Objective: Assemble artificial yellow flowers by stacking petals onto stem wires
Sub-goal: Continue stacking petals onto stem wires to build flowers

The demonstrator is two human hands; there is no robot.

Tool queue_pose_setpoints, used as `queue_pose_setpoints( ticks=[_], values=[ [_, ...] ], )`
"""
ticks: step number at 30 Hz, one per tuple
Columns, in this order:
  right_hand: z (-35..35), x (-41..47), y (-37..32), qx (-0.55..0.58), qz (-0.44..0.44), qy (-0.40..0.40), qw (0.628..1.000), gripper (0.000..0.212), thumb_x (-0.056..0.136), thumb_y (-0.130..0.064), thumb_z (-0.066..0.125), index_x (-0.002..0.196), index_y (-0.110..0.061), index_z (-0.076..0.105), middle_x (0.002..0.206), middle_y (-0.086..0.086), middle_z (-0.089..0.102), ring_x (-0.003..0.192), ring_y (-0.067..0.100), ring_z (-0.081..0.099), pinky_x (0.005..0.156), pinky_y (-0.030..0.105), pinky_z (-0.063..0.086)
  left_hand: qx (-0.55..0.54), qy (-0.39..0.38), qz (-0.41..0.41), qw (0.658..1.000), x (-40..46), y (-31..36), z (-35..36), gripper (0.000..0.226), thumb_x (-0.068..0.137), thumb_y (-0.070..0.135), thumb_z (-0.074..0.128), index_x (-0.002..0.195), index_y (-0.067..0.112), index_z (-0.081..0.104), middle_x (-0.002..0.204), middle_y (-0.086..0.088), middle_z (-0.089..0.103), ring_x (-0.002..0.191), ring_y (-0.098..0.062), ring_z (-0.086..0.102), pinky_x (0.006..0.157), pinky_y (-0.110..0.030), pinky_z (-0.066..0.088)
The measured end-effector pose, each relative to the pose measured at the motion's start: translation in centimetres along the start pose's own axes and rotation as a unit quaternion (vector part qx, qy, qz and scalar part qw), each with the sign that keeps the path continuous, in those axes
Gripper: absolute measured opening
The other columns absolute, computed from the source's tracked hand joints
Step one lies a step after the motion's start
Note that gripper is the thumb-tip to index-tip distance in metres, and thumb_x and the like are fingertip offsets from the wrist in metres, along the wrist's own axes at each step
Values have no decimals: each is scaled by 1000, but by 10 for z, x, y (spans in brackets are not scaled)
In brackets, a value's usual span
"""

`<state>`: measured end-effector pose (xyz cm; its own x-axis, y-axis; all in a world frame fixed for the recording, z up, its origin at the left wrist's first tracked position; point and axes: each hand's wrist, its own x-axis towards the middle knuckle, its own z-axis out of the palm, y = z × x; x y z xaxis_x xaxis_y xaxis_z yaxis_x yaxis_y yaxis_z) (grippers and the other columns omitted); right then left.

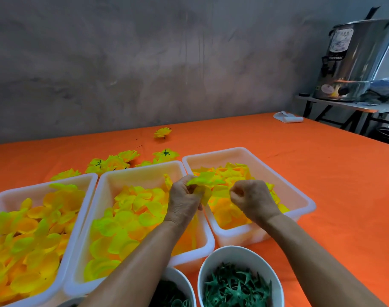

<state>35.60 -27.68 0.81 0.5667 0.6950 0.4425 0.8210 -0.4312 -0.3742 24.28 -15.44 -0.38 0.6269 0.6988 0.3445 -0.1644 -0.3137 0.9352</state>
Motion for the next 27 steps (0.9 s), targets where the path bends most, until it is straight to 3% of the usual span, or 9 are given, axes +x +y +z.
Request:
queue_pose_setpoints(
  ticks=[5,8,11,16,18,21,24,27],
  values=[
    [-3,-2,3,153,108,95,978,13,75,-9,76,69,-1,68,61,4,57,62,18,50,59,24,29,40,19,19,999,1,0,6,22,81,0,69,94,11,55,63,-6,60,47,-12,48,45,-24,42],
    [-2,-2,5,170,127,108,971,15,79,-12,74,72,-2,66,63,4,55,64,21,50,62,30,32,60,33,30,997,1,1,9,20,80,5,71,93,11,56,70,-14,64,61,-16,54,58,-31,47],
    [-2,-1,10,211,172,127,954,19,84,-17,70,72,-4,62,67,10,57,70,26,54,68,35,39,99,36,63,992,1,0,8,5,85,7,66,86,4,62,72,-7,60,69,-19,55,69,-37,49],
    [-1,2,15,261,235,161,923,27,93,-24,57,82,0,59,77,20,61,77,36,62,69,40,47,166,20,90,982,0,0,10,11,88,11,63,82,2,65,70,-4,58,67,-18,52,67,-40,49],
    [-1,2,15,332,236,170,897,20,95,-19,54,89,-1,56,80,23,62,70,37,65,64,42,54,177,29,90,980,1,0,10,9,88,8,63,82,1,65,71,-4,59,68,-18,53,67,-38,48],
    [-5,-2,13,462,221,174,841,7,94,-7,53,90,-2,54,76,18,63,53,15,66,50,23,54,173,-19,80,981,0,-1,10,4,85,4,64,83,2,66,76,-5,63,73,-18,58,72,-34,49],
    [-8,-5,13,552,207,191,785,16,89,4,57,85,-11,56,70,7,67,54,7,66,53,16,52,235,-97,93,963,-2,-2,15,7,83,9,68,88,9,72,87,-5,72,83,-19,65,78,-28,50],
    [-10,-5,13,599,201,203,748,17,88,6,57,87,-11,60,61,-1,69,54,7,65,57,16,53,295,-121,112,941,-3,-1,18,9,83,18,69,90,15,75,89,-3,73,83,-18,65,76,-22,45]
  ],
)
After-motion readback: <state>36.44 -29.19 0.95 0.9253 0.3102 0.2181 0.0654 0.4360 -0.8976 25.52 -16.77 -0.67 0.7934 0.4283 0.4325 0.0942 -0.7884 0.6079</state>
